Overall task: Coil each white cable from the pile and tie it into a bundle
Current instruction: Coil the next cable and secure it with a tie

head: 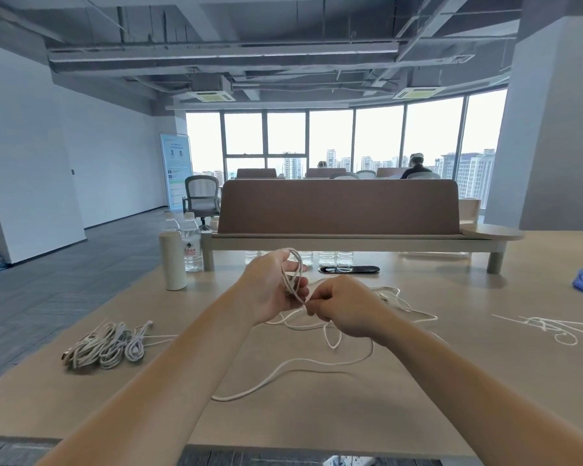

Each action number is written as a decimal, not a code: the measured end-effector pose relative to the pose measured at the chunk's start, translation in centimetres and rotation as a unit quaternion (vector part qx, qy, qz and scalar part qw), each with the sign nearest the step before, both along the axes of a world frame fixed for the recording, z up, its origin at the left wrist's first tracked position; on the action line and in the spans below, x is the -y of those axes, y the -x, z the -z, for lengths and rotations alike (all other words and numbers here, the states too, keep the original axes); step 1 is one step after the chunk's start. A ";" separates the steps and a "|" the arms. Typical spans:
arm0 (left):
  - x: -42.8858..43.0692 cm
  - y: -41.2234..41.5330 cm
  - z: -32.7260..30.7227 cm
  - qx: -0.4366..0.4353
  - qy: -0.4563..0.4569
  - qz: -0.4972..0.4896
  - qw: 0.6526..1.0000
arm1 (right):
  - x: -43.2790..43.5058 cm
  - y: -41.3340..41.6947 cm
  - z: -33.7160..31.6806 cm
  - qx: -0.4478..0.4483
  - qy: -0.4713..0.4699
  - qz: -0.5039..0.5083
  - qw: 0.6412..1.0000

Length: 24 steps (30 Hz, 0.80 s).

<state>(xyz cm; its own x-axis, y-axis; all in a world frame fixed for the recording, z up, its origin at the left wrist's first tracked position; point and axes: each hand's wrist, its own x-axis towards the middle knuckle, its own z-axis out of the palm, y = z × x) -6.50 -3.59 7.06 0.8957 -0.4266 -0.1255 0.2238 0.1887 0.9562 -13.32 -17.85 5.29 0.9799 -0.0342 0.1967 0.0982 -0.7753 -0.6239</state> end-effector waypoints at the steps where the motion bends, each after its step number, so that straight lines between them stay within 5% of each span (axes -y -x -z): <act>1: -0.1 0.1 -0.1 0.004 -0.002 0.004 1.000 | 0.0 0.0 0.0 0.001 0.010 0.011 1.000; 6: -0.1 0.3 -0.3 0.022 -0.006 0.010 1.000 | 0.1 -0.4 0.3 -0.007 0.010 0.025 1.000; 10: -0.7 -0.5 -0.6 0.023 0.019 0.001 1.000 | 1.0 0.1 0.8 -0.071 -0.076 -0.043 0.994; 15: -1.5 -0.6 -0.5 0.020 0.030 0.029 0.999 | 2.6 0.0 1.0 -0.053 -0.161 -0.004 0.985; 24: -0.6 0.6 0.4 0.072 -0.124 0.061 0.988 | 2.2 -0.3 -0.9 0.034 -0.071 0.065 0.995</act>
<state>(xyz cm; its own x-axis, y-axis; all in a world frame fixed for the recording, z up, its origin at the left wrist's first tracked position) -7.10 -2.99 6.64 0.8559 -0.5040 -0.1156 0.0893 -0.0761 0.9931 -13.03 -20.01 6.16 0.9499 -0.1911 0.2472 0.0496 -0.6889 -0.7232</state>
